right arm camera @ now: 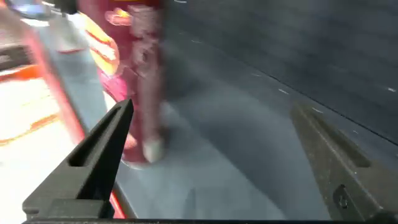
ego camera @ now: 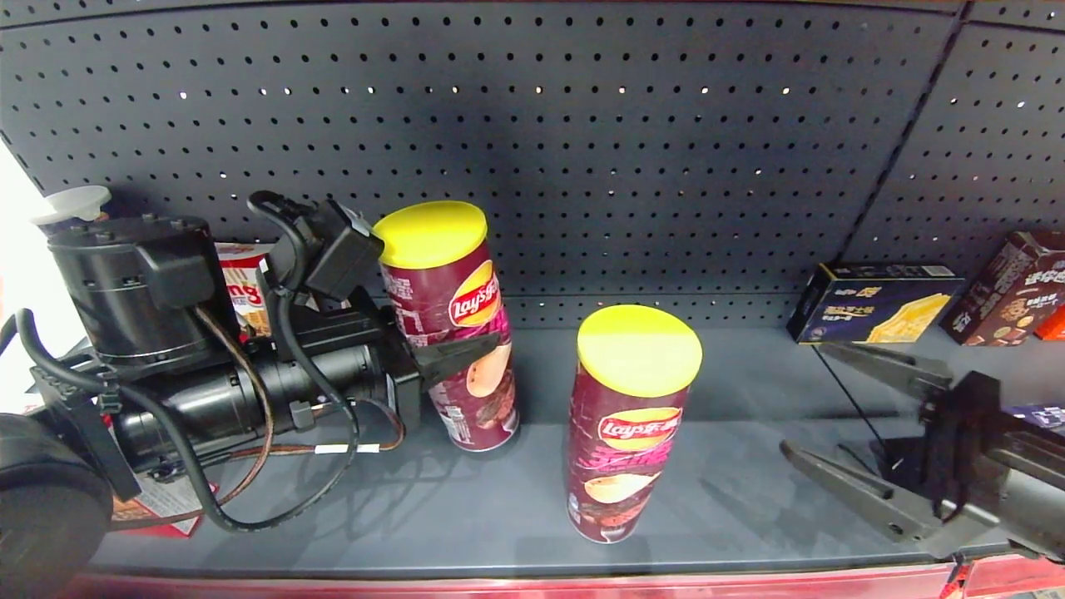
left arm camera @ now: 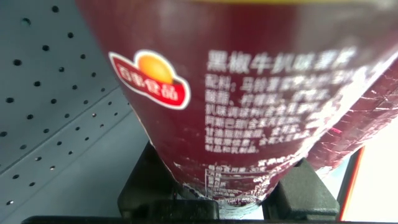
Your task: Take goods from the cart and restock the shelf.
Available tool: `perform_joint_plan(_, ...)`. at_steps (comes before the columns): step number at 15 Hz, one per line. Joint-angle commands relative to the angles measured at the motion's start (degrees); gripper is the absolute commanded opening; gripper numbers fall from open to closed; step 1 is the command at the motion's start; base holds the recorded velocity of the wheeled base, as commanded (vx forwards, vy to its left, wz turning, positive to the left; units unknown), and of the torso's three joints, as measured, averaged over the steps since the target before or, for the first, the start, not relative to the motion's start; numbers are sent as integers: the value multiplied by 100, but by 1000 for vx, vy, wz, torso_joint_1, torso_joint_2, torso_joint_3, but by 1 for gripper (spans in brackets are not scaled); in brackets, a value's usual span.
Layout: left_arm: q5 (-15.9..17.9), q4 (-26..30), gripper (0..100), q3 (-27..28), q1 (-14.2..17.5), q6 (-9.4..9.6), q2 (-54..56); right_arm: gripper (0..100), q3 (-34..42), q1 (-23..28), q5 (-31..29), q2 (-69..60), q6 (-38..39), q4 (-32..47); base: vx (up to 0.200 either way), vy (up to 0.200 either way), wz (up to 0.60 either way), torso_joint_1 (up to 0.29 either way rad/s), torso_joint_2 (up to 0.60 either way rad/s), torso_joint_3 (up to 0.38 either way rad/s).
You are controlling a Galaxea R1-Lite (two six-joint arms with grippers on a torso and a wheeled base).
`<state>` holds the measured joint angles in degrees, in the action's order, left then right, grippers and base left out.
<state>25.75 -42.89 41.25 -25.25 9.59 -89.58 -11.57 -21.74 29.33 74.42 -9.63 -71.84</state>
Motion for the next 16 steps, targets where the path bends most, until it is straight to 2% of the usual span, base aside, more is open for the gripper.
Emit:
perform_joint_plan(1,-8,0,0,-12,-7,-1,2,100,612,715,-41,-1044,5,38,0,0,0,0,0,0)
perform_joint_plan(3,-26,0,0,-12,-7,7,10,100,1157,1400,-41,-1738,260,91,0,0,0,0,0,0)
perform_joint_plan(4,-26,0,0,-12,-7,7,10,100,1157,1594,-59,-2011,330,320,0,0,0,0,0,0)
perform_joint_plan(5,-26,0,0,-12,-15,7,10,100,1157,1769,-77,-2274,348,618,0,0,0,0,0,0)
perform_joint_plan(7,-35,-18,0,-3,-24,16,10,100,1157,1954,-103,-3259,348,2034,0,0,0,0,0,0)
perform_joint_plan(8,-35,-18,0,-3,-24,16,10,100,1157,1954,-103,-3259,348,2034,0,0,0,0,0,0)
perform_joint_plan(10,-26,-9,0,-30,-42,16,63,100,1157,1954,-112,-6001,462,5338,0,0,0,0,0,0)
perform_joint_plan(11,-26,-9,0,-30,-42,16,63,100,1157,2015,-59,-7240,611,6463,0,0,0,0,0,0)
perform_joint_plan(12,-26,-9,0,-30,-42,16,63,100,1148,2218,-305,-7442,568,6955,0,0,0,0,0,0)
perform_joint_plan(13,-26,-27,0,-109,-51,25,81,100,1157,2156,-1035,-7425,427,6788,0,0,0,0,0,0)
perform_joint_plan(16,-35,-27,0,-232,-33,25,186,100,1157,2156,-2344,-7434,286,6815,0,0,0,0,0,0)
